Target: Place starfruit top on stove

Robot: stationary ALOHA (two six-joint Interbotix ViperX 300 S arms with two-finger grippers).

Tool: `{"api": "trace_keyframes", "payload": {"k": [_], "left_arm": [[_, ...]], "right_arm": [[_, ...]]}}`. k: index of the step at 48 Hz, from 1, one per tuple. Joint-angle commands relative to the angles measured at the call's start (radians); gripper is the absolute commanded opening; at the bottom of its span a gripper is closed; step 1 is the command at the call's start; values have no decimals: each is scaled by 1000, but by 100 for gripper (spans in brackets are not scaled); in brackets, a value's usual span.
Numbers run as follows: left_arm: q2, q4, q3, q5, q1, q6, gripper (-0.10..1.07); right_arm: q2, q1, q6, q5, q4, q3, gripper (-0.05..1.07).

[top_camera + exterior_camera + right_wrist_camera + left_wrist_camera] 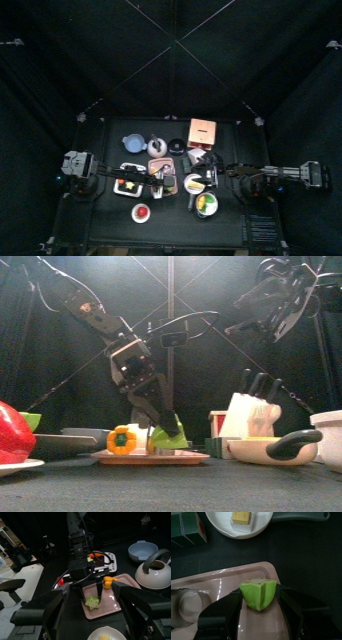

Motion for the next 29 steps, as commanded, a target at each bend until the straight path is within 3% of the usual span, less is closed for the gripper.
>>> {"api": "trace_keyframes", "payload": {"k": [1,14,29], "left_arm": [[-34,-2,-11,-2,3,-2,62],[-161,-2,43,92,-3,-2,63],[-367,-11,224,137,2,-5,63]], "right_arm": [[-3,-2,-2,-8,3,-25,98],[-3,-3,-2,-8,3,-23,98],[-2,-3,-2,-8,3,-23,98]]}}
